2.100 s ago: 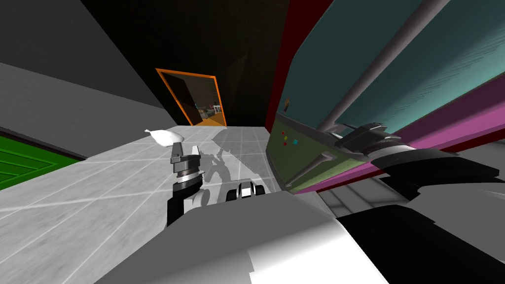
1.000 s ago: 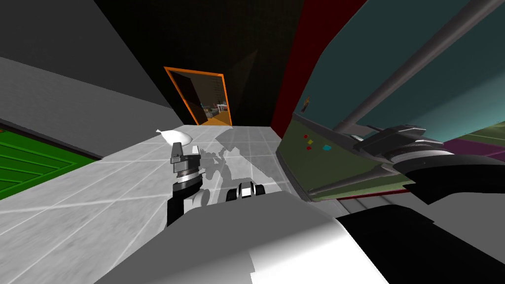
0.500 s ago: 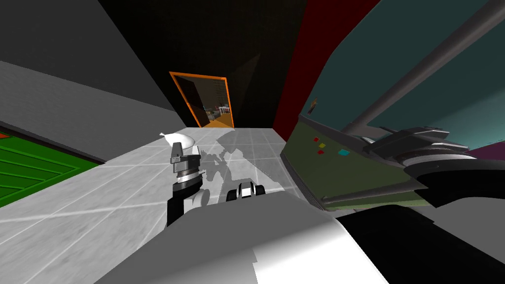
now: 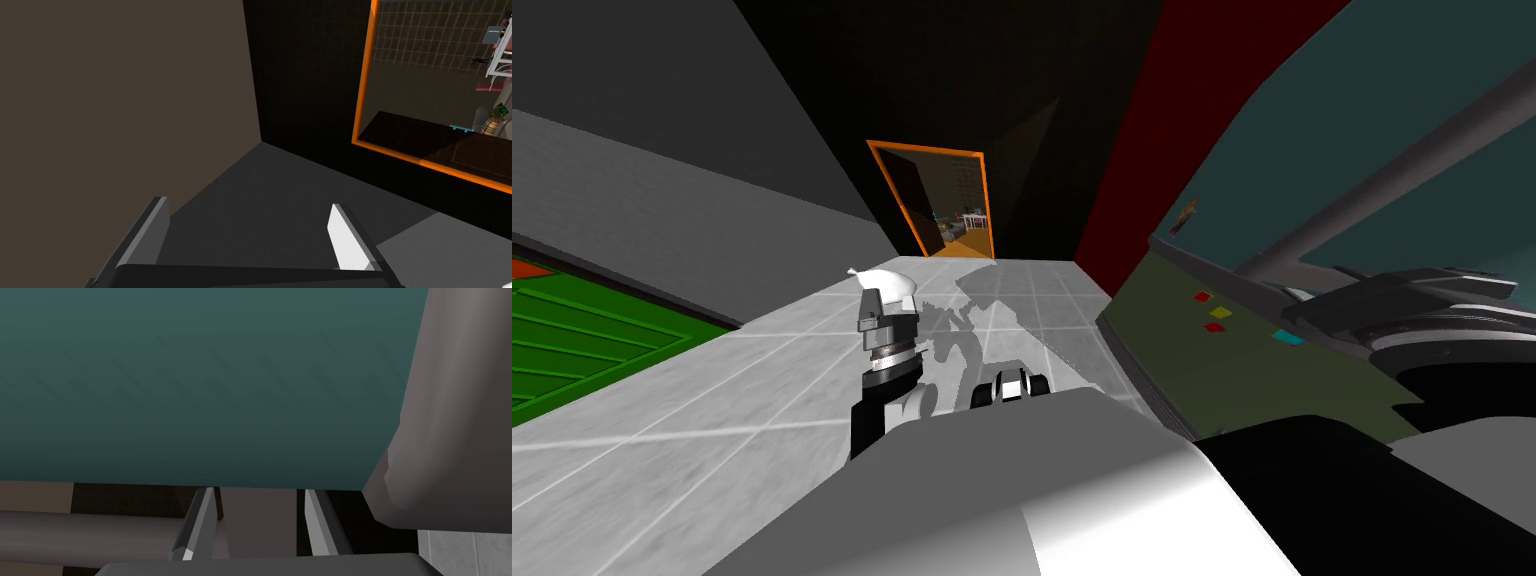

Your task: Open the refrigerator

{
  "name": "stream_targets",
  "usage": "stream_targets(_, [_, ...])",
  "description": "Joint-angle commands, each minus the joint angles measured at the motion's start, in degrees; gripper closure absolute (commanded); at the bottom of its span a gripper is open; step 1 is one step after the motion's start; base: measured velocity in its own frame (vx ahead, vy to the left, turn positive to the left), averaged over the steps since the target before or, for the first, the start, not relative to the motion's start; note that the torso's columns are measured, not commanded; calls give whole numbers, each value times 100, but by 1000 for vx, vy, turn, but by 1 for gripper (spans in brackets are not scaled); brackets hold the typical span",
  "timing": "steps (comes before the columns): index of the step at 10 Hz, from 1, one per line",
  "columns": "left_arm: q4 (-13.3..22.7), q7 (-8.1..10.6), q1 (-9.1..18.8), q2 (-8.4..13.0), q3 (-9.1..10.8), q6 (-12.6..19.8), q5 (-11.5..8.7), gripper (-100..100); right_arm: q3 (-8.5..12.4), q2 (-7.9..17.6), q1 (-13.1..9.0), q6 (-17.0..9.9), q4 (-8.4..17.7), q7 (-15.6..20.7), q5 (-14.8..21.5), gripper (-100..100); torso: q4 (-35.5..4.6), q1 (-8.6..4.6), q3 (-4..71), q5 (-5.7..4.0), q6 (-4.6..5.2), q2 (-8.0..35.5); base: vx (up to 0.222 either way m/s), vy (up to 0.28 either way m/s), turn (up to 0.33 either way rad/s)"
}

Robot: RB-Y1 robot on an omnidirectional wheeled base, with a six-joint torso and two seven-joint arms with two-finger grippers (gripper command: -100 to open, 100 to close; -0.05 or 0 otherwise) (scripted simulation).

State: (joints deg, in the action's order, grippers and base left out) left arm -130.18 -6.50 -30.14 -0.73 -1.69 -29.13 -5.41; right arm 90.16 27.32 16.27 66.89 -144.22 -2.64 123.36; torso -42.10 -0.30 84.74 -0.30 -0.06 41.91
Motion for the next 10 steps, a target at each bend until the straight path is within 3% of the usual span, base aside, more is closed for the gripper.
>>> stream_targets(1, [0, 0, 0, 1, 1, 0, 0, 0, 179, -30, 6, 134, 12, -70, 285, 100, -6, -19, -5, 4, 0, 19, 252, 207, 47])
stream_targets(5, [0, 0, 0, 1, 1, 0, 0, 0, 519, -147, 0, 324, -50, -181, 824, 100, -8, -10, -17, -9, 2, 24, 282, 238, 64])
stream_targets(6, [0, 0, 0, 0, 0, 0, 0, 0, 427, -84, -30, 211, -31, -134, 755, 100, -6, 26, -27, -13, 11, 20, 148, 146, 21])
stream_targets(8, [0, 0, 2, 2, 2, 0, 0, 0, 670, -158, -71, 406, -136, -182, 1145, 100, -32, -29, -46, 5, 12, 73, 244, 108, 137])
stream_targets(10, [0, 0, 0, 2, 2, 0, 0, 0, 789, -195, -90, 497, -189, -199, 1423, 100, -8, 1, -3, 11, 3, 12, 296, 114, 58])
